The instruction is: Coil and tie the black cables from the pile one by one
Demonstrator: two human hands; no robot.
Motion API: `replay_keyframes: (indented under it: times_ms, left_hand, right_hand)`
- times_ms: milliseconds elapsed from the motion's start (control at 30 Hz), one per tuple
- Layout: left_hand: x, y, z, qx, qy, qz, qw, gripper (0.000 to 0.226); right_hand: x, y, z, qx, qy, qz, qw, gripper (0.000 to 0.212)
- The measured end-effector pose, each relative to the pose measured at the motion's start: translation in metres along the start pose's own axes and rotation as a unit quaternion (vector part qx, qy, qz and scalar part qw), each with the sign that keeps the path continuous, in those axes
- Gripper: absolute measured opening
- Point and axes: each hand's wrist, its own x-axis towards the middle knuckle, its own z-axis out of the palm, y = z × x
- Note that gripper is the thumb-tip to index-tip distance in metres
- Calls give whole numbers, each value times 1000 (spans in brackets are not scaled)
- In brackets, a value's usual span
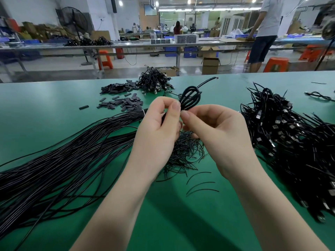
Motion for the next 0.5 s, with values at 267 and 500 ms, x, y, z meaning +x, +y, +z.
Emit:
replay_keyframes:
  times_ms: [267,500]
  left_hand:
    - [-2,7,-13,254,23,54,965,13]
    - [-5,4,-4,242,41,36,969,20]
  right_hand:
    - [1,5,-2,-138,14,-25,990,12]
    - [1,5,-7,-222,-3,-74,972,16]
